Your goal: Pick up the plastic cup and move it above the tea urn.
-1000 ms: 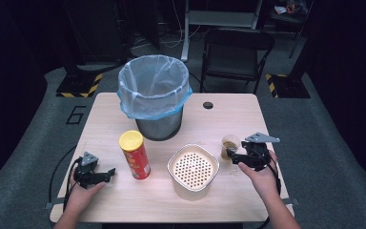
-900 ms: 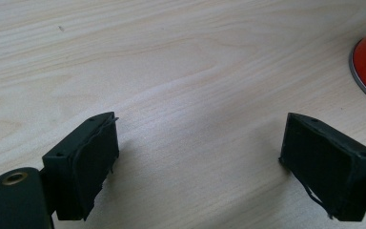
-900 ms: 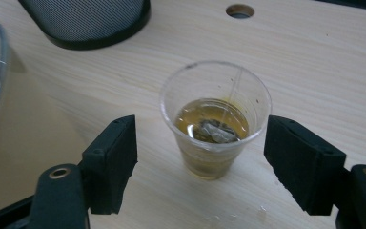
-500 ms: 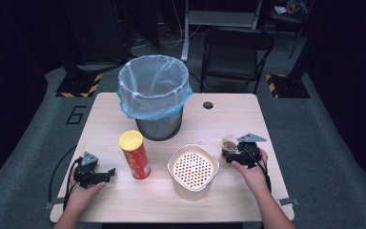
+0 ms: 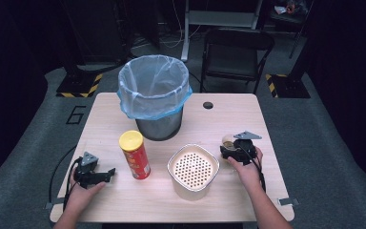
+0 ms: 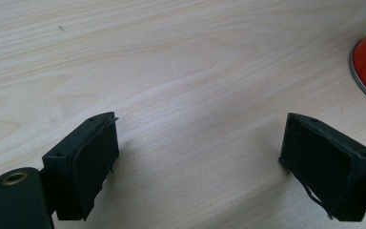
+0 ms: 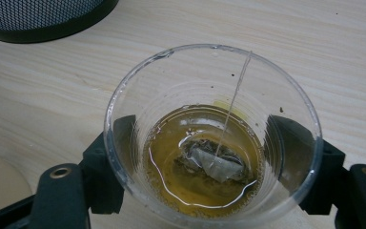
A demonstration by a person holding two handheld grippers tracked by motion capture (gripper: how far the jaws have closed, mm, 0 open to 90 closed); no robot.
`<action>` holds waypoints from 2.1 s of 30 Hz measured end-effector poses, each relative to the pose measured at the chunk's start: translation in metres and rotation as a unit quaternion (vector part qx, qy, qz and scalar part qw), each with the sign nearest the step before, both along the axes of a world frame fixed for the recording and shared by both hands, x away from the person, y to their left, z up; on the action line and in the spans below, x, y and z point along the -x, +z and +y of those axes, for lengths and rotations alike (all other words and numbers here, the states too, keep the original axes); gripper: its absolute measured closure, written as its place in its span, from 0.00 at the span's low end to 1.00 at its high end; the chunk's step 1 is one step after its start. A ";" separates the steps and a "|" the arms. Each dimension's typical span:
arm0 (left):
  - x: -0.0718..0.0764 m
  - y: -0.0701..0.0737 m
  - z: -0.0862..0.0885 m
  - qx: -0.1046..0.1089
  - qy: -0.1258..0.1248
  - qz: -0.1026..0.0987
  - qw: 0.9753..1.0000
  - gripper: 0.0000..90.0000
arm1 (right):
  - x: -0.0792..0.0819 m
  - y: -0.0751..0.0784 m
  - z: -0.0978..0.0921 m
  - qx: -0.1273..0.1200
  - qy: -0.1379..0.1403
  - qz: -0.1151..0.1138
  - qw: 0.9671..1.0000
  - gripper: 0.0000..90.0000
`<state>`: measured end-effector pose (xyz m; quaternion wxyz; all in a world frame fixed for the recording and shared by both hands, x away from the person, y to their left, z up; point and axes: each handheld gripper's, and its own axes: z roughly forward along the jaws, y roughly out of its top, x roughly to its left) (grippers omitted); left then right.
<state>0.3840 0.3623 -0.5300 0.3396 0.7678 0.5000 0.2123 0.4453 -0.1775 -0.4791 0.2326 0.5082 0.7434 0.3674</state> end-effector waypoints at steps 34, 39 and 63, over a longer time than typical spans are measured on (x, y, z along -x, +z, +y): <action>0.000 0.000 0.000 0.001 0.001 0.000 1.000 0.14 | 0.020 -0.009 -0.019 -0.010 0.051 -0.032 0.998 0.29; 0.000 0.000 0.000 0.000 0.001 0.000 1.000 0.14 | 0.017 -0.011 -0.016 -0.005 0.048 -0.033 0.998 0.30; 0.000 0.000 0.000 0.002 0.002 -0.001 1.000 0.14 | 0.022 0.007 -0.020 0.009 0.109 -0.046 0.993 0.40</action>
